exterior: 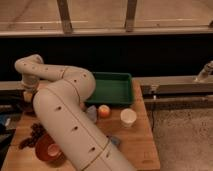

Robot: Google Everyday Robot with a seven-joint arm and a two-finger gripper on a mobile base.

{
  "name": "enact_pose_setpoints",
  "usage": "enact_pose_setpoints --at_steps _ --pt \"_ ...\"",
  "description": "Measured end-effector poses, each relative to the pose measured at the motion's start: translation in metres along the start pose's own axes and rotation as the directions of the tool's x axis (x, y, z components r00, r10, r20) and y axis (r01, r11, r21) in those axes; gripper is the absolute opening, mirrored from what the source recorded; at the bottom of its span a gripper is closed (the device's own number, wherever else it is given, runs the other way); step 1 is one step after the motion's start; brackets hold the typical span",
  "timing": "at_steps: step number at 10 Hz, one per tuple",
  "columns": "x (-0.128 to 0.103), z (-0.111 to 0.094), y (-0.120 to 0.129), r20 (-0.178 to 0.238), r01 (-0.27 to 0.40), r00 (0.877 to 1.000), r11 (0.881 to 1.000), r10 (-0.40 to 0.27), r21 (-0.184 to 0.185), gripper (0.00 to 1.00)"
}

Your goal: Wipe purple bowl with eraser

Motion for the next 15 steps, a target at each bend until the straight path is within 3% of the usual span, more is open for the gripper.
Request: enact_pose_setpoints --at_steps 4,8,12,13,15 --pt "-0.013 -0.008 0.039 0.023 0.088 0.996 0.996 -0.087 -0.025 0.0" --pt "0.034 -0.027 0.056 0.003 0.017 1.0 1.0 -0.017 -0.015 0.0" --pt "0.06 -0.033 0.029 -0.028 -0.073 0.997 0.997 0.073 0.016 0.0" --pt "0.06 -0.03 0.017 -0.021 -0.079 0.997 0.997 0.079 0.012 0.0" --pt "0.052 -0.024 -0.001 0.033 -0.066 0.997 0.998 0.066 -0.011 0.0"
